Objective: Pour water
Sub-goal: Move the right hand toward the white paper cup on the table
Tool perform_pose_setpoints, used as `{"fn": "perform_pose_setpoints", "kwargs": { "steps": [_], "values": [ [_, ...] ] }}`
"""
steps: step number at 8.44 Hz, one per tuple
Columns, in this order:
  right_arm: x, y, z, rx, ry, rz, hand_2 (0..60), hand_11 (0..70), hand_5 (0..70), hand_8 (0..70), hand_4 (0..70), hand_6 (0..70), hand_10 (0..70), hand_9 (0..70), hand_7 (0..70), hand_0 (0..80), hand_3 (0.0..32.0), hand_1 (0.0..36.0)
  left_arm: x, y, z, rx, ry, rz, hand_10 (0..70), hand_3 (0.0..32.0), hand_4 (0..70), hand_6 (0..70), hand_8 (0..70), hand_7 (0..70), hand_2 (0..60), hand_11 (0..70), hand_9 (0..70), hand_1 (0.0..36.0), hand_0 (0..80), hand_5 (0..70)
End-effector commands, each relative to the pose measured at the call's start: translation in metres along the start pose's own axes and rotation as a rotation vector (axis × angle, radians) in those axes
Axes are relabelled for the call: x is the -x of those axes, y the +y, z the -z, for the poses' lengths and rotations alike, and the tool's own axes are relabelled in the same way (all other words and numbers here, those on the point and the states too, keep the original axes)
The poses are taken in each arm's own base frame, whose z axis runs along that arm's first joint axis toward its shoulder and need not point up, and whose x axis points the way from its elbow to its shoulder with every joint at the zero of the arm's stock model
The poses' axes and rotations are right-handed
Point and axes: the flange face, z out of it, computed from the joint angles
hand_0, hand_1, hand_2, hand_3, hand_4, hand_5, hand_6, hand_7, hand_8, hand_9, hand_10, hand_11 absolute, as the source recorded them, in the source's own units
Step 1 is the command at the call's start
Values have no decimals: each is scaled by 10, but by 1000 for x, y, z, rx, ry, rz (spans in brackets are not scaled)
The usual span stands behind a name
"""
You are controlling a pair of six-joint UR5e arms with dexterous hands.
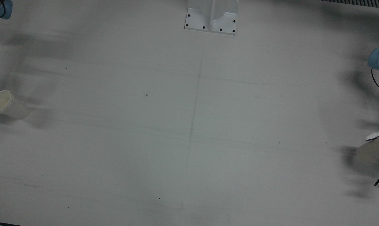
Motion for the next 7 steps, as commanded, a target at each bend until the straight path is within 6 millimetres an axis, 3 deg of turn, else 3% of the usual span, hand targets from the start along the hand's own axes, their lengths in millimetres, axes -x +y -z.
{"fn": "perform_pose_setpoints", "kwargs": {
  "steps": [1,4,5,7],
  "values": [
    [-37,2,-8,15,73,69,48,58,271,41,0,48,28,46,88,490,0,146,-7,6,8,1,25,19,70,0,350,108,44,220,600,137,34,360,753,700],
    [-50,12,-18,32,75,143,104,44,413,37,0,48,17,50,114,506,0,176,-12,0,23,-10,41,34,71,0,339,104,42,215,600,137,33,360,698,700],
    [-57,15,-19,36,86,149,98,46,384,37,0,36,17,47,104,513,0,183,-14,-2,29,-19,45,41,71,0,340,105,44,215,600,138,35,360,708,700],
    [-73,36,-33,46,85,154,118,46,442,36,0,45,17,52,121,518,0,193,-15,-5,36,-21,46,41,72,0,336,105,43,213,600,139,34,360,668,700]
  ]
}}
